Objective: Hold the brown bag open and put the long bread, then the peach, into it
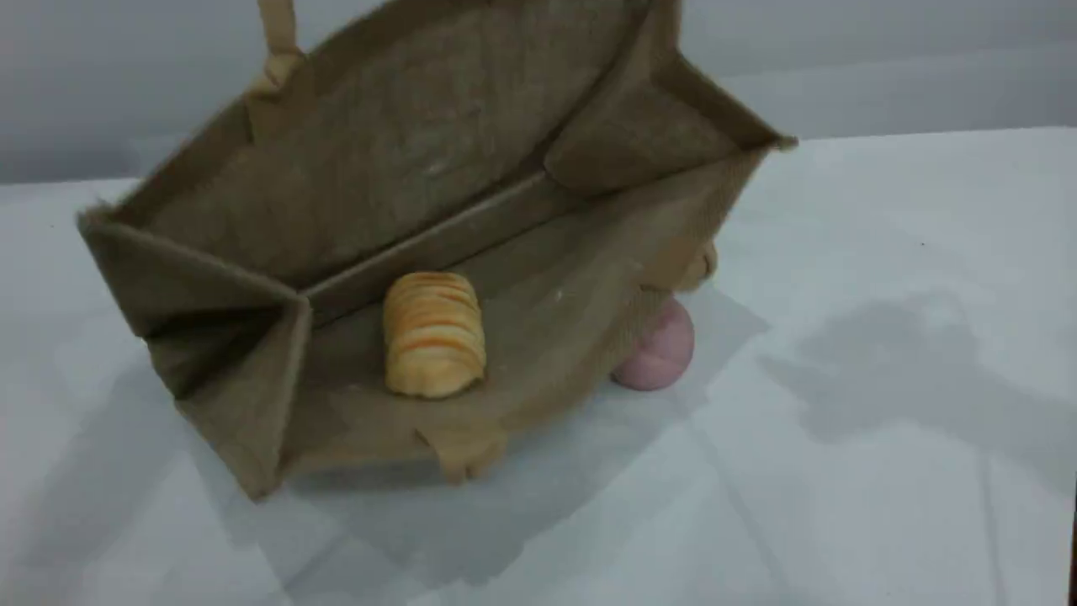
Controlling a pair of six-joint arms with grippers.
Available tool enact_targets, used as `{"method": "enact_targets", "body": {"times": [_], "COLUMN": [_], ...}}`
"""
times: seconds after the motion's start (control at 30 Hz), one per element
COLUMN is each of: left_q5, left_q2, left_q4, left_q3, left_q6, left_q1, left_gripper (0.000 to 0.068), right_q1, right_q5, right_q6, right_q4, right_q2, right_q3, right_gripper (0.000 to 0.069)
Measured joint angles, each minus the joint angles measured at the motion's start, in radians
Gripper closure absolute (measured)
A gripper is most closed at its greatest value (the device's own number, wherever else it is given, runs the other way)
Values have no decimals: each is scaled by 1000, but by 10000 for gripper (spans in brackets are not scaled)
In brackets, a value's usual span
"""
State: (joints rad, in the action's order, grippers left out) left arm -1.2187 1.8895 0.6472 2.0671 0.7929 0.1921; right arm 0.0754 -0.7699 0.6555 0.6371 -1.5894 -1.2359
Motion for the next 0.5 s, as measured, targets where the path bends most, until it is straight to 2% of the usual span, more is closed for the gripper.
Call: {"method": "enact_targets", "body": {"times": [0.1, 0.2, 0.37, 0.5], "left_q5": [-5, -5, -4, 1], "left_q2": [-1, -1, -1, 1], "left_q4": [-30, -113, -263, -335], "left_q3": [51, 94, 111, 111], "left_q6": [-25, -80, -172, -184], "left_q1": [0, 0, 0, 0], "left_gripper": [589, 589, 589, 589], "right_q1": [1, 1, 5, 5], "right_q5": [-2, -3, -22, -33], "right_q6": [-18, -25, -25, -25], "right_q4": [-95, -151, -161, -161], "right_q2": [0, -1, -34, -82], "right_q3": [0, 1, 1, 1], "right_gripper": [162, 162, 162, 162]}}
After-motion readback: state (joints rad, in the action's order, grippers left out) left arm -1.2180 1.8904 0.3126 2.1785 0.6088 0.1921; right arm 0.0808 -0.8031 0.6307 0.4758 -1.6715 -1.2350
